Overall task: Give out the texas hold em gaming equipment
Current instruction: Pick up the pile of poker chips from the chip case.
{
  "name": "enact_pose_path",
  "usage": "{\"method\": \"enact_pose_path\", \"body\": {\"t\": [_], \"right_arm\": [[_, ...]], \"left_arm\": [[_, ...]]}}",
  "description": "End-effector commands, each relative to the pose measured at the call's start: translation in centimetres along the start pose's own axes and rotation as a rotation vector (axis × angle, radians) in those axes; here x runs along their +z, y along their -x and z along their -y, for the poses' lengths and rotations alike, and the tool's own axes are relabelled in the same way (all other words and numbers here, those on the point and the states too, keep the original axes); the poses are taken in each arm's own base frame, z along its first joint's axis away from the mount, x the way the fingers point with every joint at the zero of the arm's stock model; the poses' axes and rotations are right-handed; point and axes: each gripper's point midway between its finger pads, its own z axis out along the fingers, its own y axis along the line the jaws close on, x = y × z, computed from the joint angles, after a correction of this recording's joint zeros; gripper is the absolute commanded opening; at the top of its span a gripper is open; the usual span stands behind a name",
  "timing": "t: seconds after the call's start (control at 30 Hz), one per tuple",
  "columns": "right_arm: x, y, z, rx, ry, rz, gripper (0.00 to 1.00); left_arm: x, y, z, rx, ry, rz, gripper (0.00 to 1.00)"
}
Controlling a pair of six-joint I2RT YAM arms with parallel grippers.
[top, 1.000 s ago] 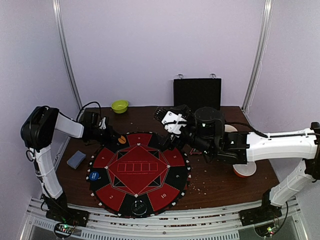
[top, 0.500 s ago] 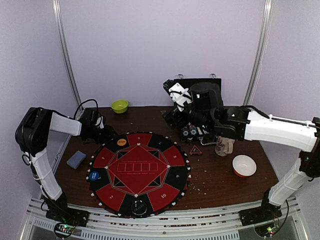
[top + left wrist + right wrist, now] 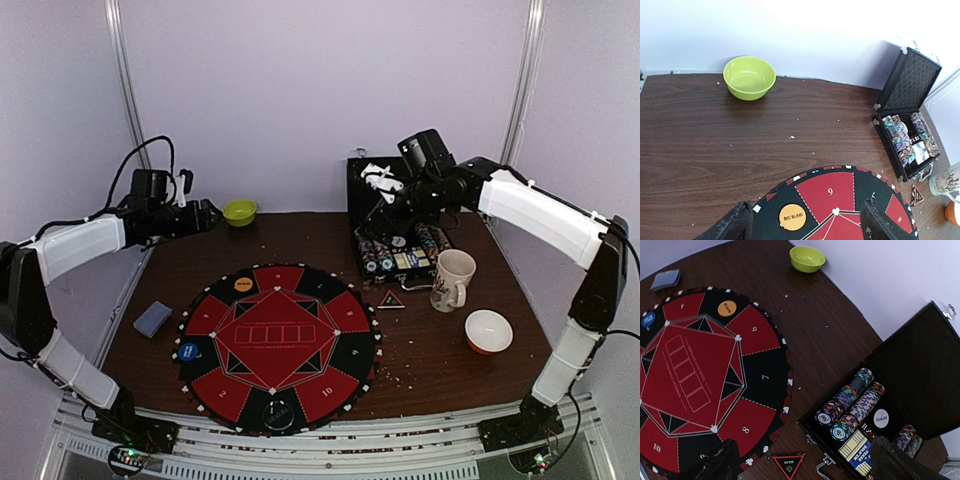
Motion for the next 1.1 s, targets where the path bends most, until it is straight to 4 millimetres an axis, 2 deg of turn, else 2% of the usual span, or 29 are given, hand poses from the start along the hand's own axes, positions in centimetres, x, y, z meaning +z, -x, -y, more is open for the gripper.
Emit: {"method": "enact_pose_path", "body": {"t": [0.0,0.03,0.13,0.2,0.4,0.57,0.67,0.73,0.93,1.07], "right_arm": [[3.1,-4.1,-1.2,-0.173,0.176,-0.142,0.86],[3.9,-4.1,-0.6,-0.201,0.174,-0.158,0.82],[6.8,-5.2,1.7,-0.234,0.134,-0.227,0.8],[9.4,-6.9,2.6,-0.243,0.143,-0.292,0.77],[13.4,-8.7,5.8,-0.249,0.104,-0.343,0.75],[15.4,-10.8,6.5,-0.338,0.09,-0.377,0.72],[16.2,-11.5,6.2,-0.412,0.111,-0.376,0.63],[16.5,-11.9,6.0,-0.446,0.124,-0.371,0.54],[17.5,-14.0,4.7,-0.539,0.196,-0.391,0.52],[18.3,-14.8,5.0,-0.548,0.196,-0.414,0.52]], "left_arm": [[-2.0,0.2,0.3,0.105,0.008,-0.01,0.8],[-2.3,0.1,0.4,0.111,0.006,-0.01,0.82],[-2.7,-0.2,0.6,0.13,-0.005,-0.015,0.83],[-2.6,-0.4,0.5,0.15,0.0,-0.023,0.83],[-1.8,-0.5,-1.2,0.224,0.083,-0.022,0.86],[-0.3,-1.9,-3.2,0.259,0.152,-0.07,0.87],[0.3,-2.3,-3.4,0.268,0.142,-0.082,0.88],[0.5,-2.3,-3.8,0.261,0.139,-0.088,0.88],[0.3,-2.0,-4.3,0.22,0.102,-0.086,0.88],[0.5,-2.4,-4.6,0.212,0.103,-0.106,0.88]]}}
